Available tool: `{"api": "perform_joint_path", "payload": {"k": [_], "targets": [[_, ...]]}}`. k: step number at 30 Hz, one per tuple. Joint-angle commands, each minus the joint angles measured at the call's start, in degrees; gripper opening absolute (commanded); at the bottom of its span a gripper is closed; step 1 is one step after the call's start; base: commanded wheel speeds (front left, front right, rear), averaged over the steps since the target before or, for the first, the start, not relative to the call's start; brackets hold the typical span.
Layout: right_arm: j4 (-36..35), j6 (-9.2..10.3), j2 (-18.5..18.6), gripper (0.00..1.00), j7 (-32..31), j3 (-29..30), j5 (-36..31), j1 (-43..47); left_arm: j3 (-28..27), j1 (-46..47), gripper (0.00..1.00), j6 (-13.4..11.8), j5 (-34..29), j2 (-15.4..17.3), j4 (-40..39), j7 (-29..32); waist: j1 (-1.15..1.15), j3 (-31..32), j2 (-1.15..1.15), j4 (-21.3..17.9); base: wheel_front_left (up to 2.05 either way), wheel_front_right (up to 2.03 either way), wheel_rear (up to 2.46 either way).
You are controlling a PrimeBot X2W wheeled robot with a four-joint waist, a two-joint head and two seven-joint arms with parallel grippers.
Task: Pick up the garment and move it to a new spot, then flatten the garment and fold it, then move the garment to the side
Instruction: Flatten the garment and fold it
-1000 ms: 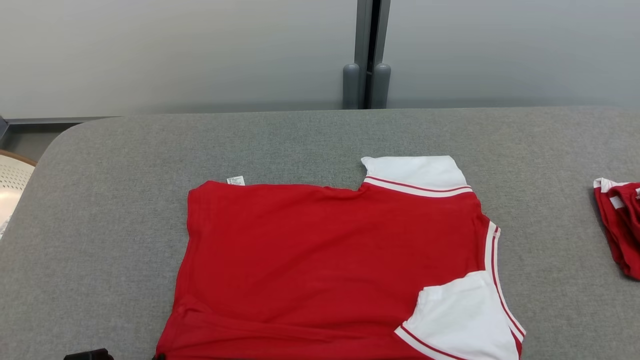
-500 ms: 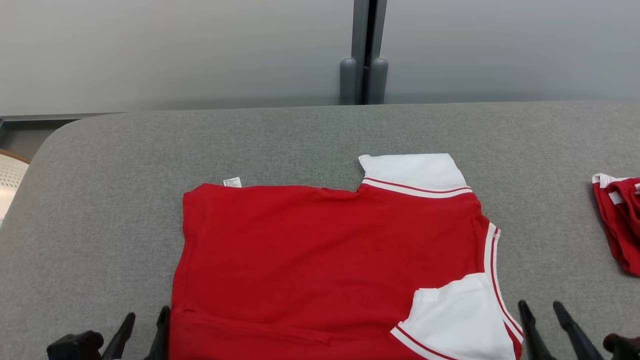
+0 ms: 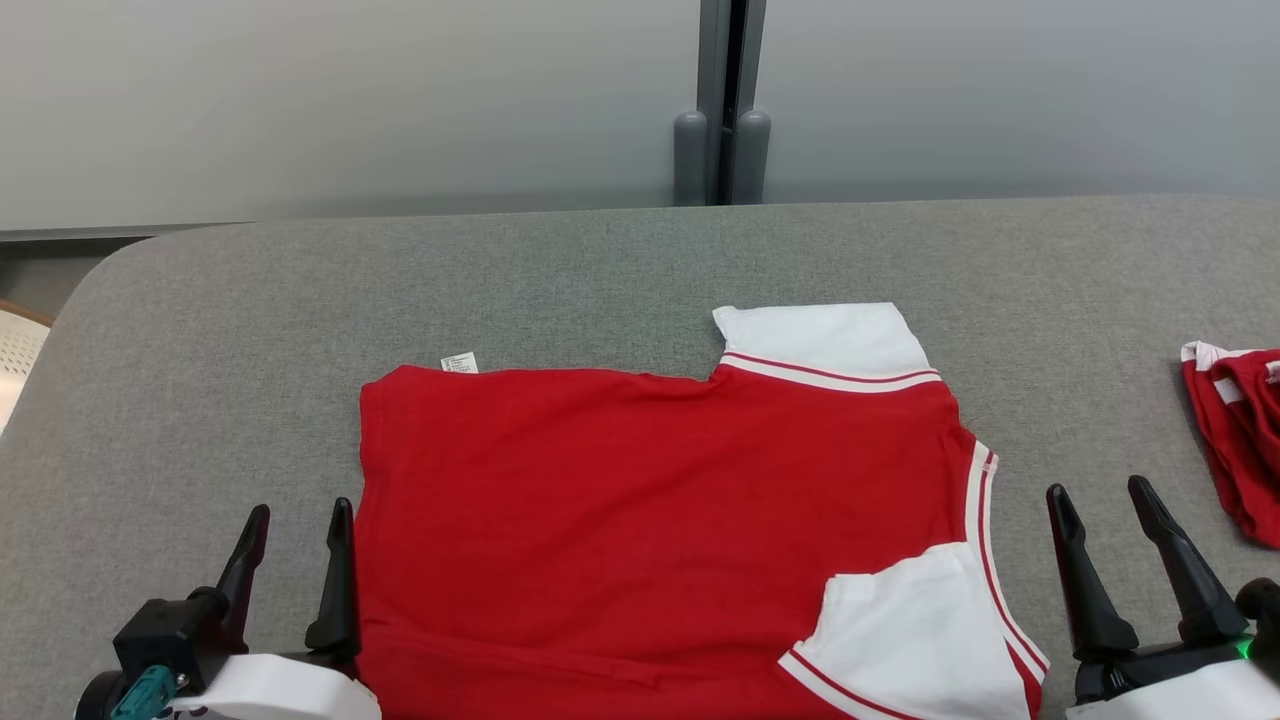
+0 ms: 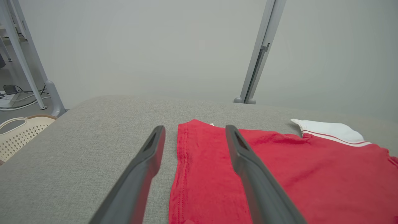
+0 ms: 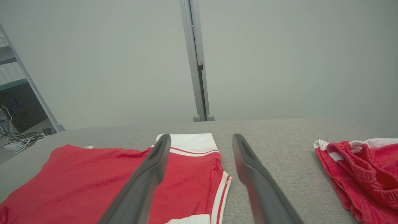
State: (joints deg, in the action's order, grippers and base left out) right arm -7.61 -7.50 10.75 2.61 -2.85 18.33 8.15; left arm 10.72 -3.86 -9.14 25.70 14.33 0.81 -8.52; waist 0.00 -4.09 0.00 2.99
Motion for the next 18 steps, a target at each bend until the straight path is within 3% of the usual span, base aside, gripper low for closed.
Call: {"api": "perform_joint_path", "payload": {"k": [1,9,18], "targets": [[-0.31,0.02,-0.06,1.0,-0.17,0.13,-0.16,0.18,0.06,1.39,1.0,-0.22,-0.4,0.24,0.26,-0.02,0.0,-0.06,0.0,0.05,0.0,0.0,0.0],[-1.58,0.02,-1.39,1.0,-0.86,0.54,-0.15,-1.45,2.43,11.12,1.0,2.59,0.14,-0.1,5.7,3.09,0.0,-3.65,0.0,-0.02,0.0,0.0,0.0],[0.09,0.02,-1.48,1.0,-0.34,-1.59,1.14,-5.09,2.36,27.93,1.0,8.14,4.09,-1.5,25.46,6.2,0.0,-9.69,0.0,-2.37,0.0,0.0,0.0]]}}
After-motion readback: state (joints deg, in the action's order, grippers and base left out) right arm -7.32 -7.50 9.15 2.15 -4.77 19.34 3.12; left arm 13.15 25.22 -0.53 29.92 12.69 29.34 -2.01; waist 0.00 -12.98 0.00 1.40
